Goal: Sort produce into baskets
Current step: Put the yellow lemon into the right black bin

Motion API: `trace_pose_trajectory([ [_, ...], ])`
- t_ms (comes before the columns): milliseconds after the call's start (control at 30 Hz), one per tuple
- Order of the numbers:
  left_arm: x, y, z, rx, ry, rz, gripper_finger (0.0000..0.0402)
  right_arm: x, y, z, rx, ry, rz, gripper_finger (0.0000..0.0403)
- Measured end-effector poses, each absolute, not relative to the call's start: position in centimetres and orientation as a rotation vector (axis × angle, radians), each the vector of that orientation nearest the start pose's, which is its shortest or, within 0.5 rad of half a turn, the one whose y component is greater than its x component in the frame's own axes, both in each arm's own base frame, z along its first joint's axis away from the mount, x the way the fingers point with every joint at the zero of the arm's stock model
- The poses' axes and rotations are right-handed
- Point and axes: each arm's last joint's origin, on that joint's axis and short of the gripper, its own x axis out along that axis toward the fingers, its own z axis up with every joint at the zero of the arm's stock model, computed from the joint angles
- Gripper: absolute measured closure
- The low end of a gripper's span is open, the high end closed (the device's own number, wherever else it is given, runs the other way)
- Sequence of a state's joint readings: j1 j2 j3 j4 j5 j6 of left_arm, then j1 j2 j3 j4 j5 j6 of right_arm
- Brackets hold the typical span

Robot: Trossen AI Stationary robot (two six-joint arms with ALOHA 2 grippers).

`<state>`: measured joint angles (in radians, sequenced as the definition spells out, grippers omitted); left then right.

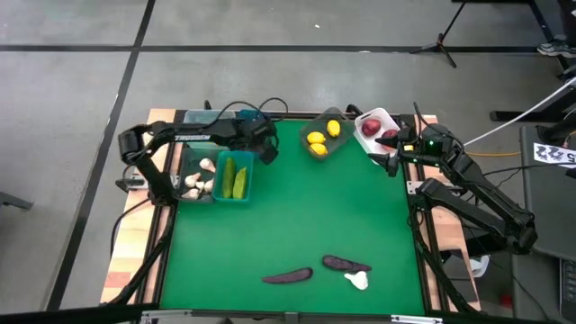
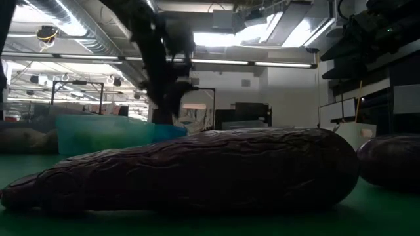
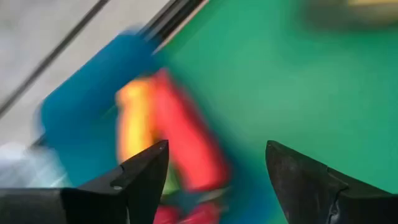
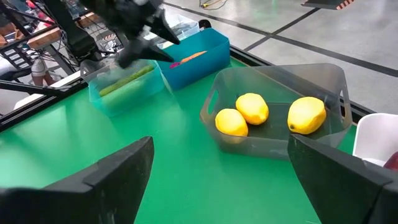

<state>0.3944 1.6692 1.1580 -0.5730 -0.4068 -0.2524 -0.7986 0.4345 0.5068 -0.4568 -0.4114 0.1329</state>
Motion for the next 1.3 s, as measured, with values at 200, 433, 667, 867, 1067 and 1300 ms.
trace_pose_trajectory([
  [200,33.1,8.4,26.3,-0.215,0.668,0.414,0.0142,8.4,-6.9,25.7,0.35,0.293,-0.404,0.0033],
  [433,36.9,-0.5,27.7,-0.045,0.364,0.142,0.0137,8.4,-6.9,25.7,0.35,0.292,-0.404,0.0033],
  [667,40.2,-6.3,25.8,-0.06,0.269,0.135,0.0137,8.5,-7.0,25.6,0.355,0.3,-0.404,0.0033],
  [867,45.4,-8.9,25.7,-0.056,0.271,0.103,0.0137,8.8,-7.4,25.3,0.374,0.328,-0.406,0.0033],
  [1067,50.3,-10.2,24.2,-0.022,0.441,0.112,0.0137,9.3,-7.9,24.8,0.399,0.367,-0.412,0.0033],
  [1300,51.9,-12.7,21.5,-0.059,0.602,-0.006,0.0136,9.6,-8.3,24.4,0.422,0.402,-0.416,0.0033],
])
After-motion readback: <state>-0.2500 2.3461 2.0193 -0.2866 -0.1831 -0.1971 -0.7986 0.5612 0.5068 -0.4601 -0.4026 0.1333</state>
